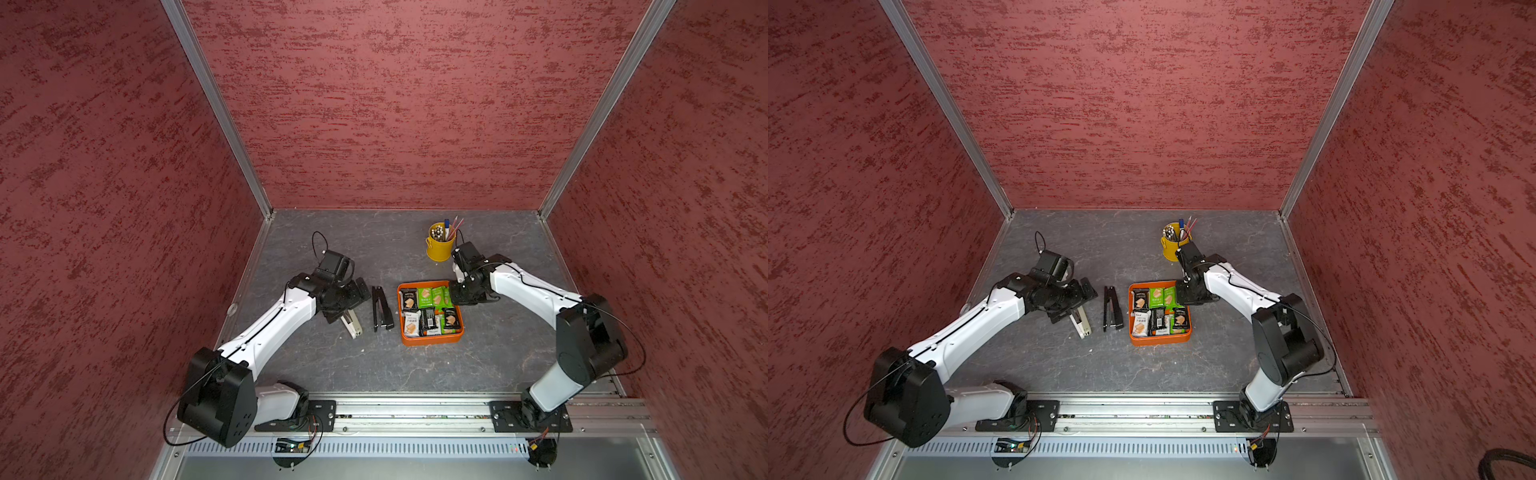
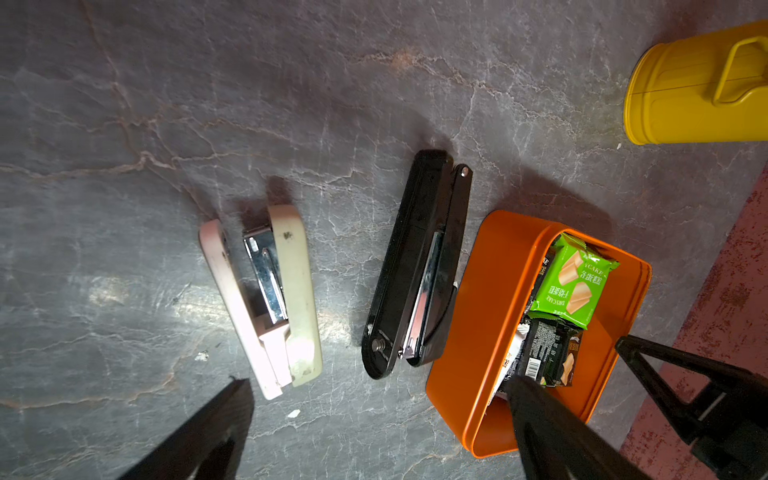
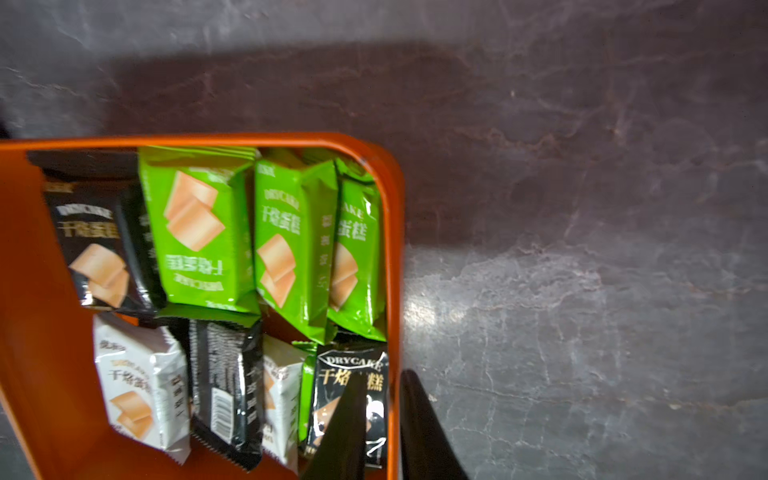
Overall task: Take the cookies out of the storage box
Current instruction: Move the storage box to the center of the board, then pick up the cookie from the storage box.
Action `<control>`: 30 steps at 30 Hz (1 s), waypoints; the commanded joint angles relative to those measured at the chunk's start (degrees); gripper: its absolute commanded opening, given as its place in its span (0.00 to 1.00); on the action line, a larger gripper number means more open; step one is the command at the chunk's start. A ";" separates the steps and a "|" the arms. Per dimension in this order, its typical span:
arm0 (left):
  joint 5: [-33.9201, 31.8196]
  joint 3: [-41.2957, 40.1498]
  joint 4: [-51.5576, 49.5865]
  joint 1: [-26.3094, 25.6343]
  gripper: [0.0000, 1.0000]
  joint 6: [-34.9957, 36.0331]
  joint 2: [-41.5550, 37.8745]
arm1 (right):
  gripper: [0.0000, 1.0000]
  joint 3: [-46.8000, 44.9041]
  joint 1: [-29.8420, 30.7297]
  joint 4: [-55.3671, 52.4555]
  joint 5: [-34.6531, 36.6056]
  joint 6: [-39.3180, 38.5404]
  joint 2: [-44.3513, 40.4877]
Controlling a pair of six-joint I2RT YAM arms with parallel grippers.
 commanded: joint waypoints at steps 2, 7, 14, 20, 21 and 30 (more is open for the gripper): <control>-0.19 -0.12 0.98 -0.26 1.00 0.64 0.01 | 0.26 2.62 1.07 -3.87 2.05 -0.14 -3.89; 1.89 2.09 1.70 -0.11 1.00 3.49 3.38 | 0.33 4.57 3.70 -6.21 0.27 2.54 -4.57; 7.07 7.83 1.87 3.17 1.00 6.42 9.83 | 0.44 7.35 7.93 -4.60 -0.54 8.19 -1.52; 8.56 10.44 1.59 6.59 1.00 10.76 12.79 | 0.49 12.86 10.76 -4.20 0.90 10.32 4.98; 9.14 10.37 1.79 7.23 1.00 11.06 13.09 | 0.49 13.58 10.95 -4.20 1.16 10.77 5.86; 11.71 9.72 2.66 11.08 1.00 14.53 14.55 | 0.58 15.90 12.87 -3.57 4.18 13.08 12.02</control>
